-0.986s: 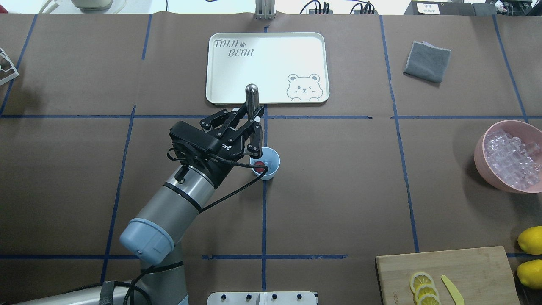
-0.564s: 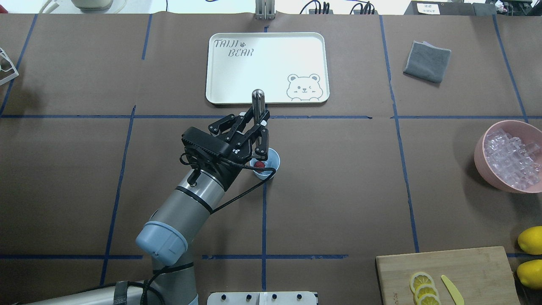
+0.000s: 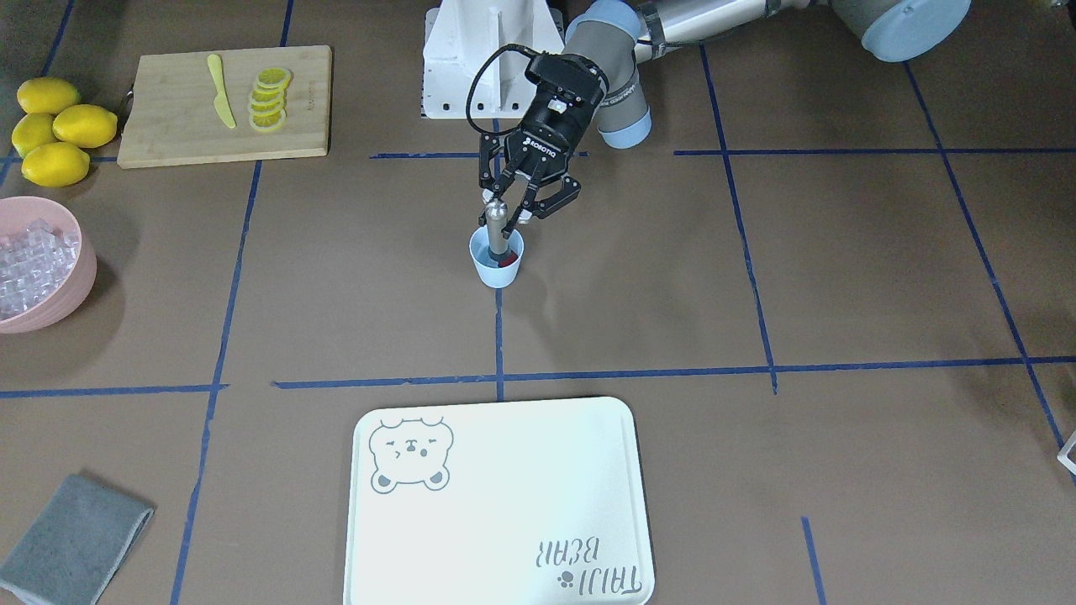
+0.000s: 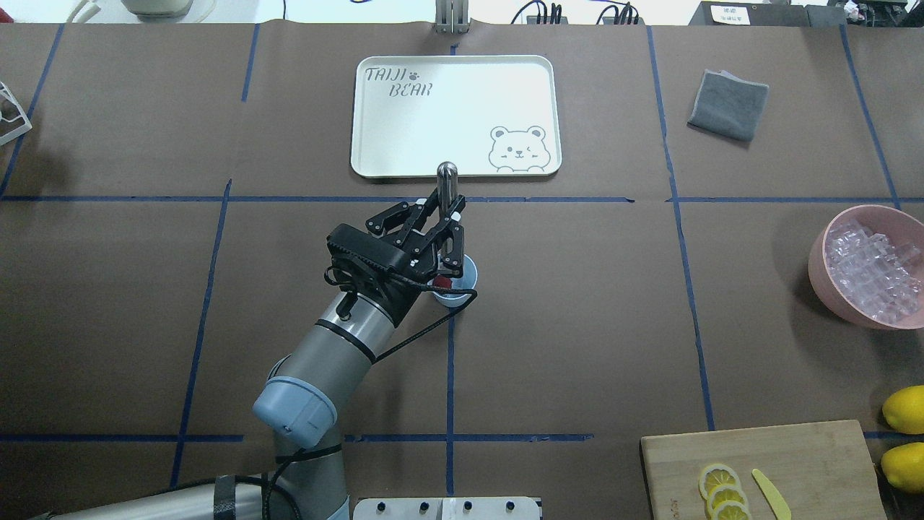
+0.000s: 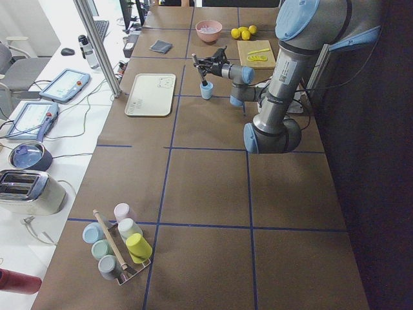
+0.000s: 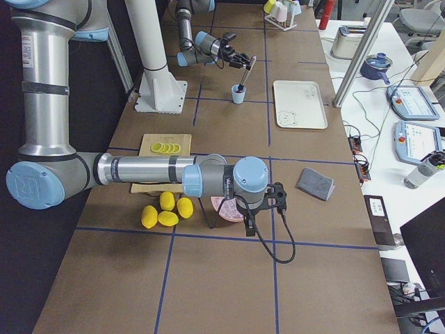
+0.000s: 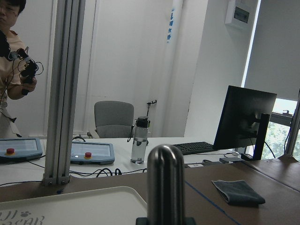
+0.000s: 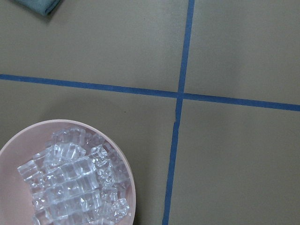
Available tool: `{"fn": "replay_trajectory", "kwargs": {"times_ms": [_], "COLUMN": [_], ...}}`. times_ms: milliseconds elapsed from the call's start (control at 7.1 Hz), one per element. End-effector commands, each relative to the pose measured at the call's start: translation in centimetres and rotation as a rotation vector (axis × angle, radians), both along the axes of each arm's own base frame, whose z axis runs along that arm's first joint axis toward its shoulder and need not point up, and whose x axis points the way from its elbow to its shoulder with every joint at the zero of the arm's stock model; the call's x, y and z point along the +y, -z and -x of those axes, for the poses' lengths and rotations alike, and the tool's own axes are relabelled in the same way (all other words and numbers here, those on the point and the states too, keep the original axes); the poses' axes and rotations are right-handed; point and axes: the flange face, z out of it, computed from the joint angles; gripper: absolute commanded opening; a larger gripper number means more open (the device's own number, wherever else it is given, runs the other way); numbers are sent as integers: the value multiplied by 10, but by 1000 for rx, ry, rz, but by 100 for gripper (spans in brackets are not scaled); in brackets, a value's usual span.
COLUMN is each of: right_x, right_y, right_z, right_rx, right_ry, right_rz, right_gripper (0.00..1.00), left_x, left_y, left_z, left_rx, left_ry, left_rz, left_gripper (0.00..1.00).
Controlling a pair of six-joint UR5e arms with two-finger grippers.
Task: Mash ice and strawberries in cup
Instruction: 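Press the steel rod down into the cup with the left gripper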
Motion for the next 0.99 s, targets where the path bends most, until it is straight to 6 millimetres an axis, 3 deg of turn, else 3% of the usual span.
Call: {"fn": "replay_trajectory", "kwargs": {"times_ms": [0,845], "right_x": [1,2], "right_y": [-1,-2], "right_z": [0,0], "right_rx": [0,-2], "right_ry": [-1,0], "right_rz": [2,3], "right_gripper": [99,99], "left_x": [3,12], "left_y": [-4,-8], "left_z": [-8,-18], "left_rx": [-12,-23], "left_ry": [-7,-10], "left_rz": [4,13], "left_gripper": [0,0]}}
